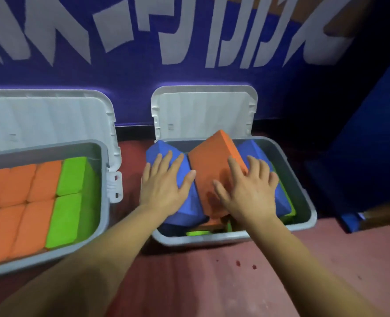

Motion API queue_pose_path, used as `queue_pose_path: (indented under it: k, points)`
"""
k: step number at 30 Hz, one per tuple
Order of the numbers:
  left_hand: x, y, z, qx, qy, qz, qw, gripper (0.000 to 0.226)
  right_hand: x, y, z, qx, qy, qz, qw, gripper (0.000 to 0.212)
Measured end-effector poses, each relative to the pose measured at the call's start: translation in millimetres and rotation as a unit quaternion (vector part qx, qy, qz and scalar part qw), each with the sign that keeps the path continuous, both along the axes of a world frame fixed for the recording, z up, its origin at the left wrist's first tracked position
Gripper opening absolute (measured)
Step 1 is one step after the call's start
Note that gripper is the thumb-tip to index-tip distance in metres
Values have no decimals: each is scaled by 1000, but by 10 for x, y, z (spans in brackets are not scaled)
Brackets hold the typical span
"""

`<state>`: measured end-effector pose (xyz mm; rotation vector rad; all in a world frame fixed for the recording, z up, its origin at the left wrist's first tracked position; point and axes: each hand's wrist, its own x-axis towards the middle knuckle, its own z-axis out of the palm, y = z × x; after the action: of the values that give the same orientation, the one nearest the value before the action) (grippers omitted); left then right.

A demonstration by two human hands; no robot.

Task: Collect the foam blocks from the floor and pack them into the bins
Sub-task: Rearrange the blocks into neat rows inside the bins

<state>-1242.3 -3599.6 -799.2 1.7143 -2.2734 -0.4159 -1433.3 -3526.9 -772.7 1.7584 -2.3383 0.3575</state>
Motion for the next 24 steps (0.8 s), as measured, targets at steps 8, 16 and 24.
queue_pose_path:
  k: [8,16,24]
  points:
    - [-88,39,-234,128,35,144,981,92,-488,-105,-222,170,-223,-26,960,94]
    - [101,200,-435,111,130,136,976,100,-520,47,-391,102,-274,0,956,87]
    - [645,985,38,-66,247,181,950,78,312,421,-60,-120,-564,129,807,69]
